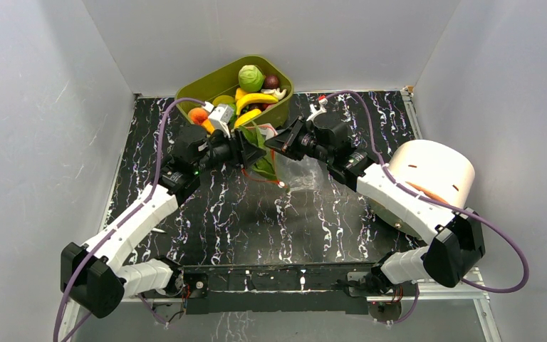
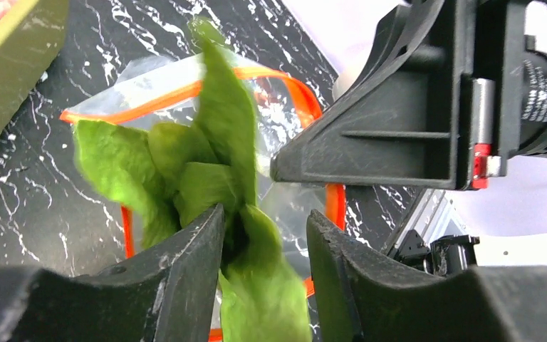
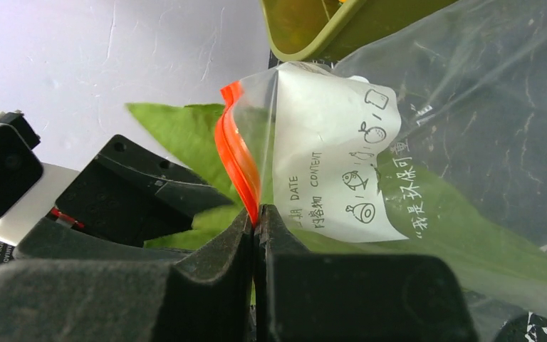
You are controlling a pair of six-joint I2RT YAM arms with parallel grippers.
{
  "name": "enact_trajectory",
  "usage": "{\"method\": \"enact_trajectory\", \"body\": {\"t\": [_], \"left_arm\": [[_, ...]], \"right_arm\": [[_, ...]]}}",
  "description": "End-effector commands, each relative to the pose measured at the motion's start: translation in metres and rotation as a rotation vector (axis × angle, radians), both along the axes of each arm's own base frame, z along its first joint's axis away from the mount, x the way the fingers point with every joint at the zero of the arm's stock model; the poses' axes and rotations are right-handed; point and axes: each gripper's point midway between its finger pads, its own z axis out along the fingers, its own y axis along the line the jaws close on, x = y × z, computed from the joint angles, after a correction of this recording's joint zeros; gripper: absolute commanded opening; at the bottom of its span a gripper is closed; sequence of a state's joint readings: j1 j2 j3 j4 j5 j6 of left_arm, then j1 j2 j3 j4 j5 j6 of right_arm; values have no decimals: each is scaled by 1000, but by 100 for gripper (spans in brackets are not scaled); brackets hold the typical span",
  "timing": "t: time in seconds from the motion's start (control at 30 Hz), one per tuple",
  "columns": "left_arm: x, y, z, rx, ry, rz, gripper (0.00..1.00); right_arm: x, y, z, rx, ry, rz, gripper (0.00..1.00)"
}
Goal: Place the food in the zip-top bag and seal the zipper
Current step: Place the fake vegetable in the zipper food storage bag.
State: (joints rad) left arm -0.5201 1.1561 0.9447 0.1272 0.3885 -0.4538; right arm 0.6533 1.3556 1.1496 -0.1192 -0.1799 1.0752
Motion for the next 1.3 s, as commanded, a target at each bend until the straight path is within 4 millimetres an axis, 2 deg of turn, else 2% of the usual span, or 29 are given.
{"method": "enact_trajectory", "body": {"t": [0.0,0.1,0.17,0.27,0.43,0.53,0.63,0.7,0.73,0.8,0.9,1.1,1.27], "left_arm": [[-5,6,19,-10,-23,20,42],[-5,8,25,-18,-53,30,18],[-5,6,28,-33,-59,25,13],[-2,1,22,-45,-46,13,8],[8,10,-16,64,38,75,6],[11,9,-25,81,52,78,8],[13,3,-26,65,66,53,8],[6,-7,-9,-3,68,2,18],[4,-8,-2,-16,59,-3,29],[-2,-5,13,-30,41,-5,42],[-12,7,27,-6,31,18,54],[-36,37,58,45,-22,78,60],[-57,54,76,27,-63,104,67]], "right_arm": [[-5,-2,46,90,-107,-2,0],[-7,0,50,111,-109,9,0],[-11,4,50,133,-109,37,0],[-16,8,55,157,-134,73,0],[-19,7,63,111,-171,85,0],[-25,11,60,108,-165,118,0],[-29,16,55,106,-157,141,0],[-28,16,51,88,-166,140,0],[-27,14,52,80,-174,132,0],[-24,10,51,50,-181,112,0],[-20,3,45,13,-174,86,0],[-15,-14,50,16,-178,3,0],[-12,-17,56,41,-181,-22,0]]}}
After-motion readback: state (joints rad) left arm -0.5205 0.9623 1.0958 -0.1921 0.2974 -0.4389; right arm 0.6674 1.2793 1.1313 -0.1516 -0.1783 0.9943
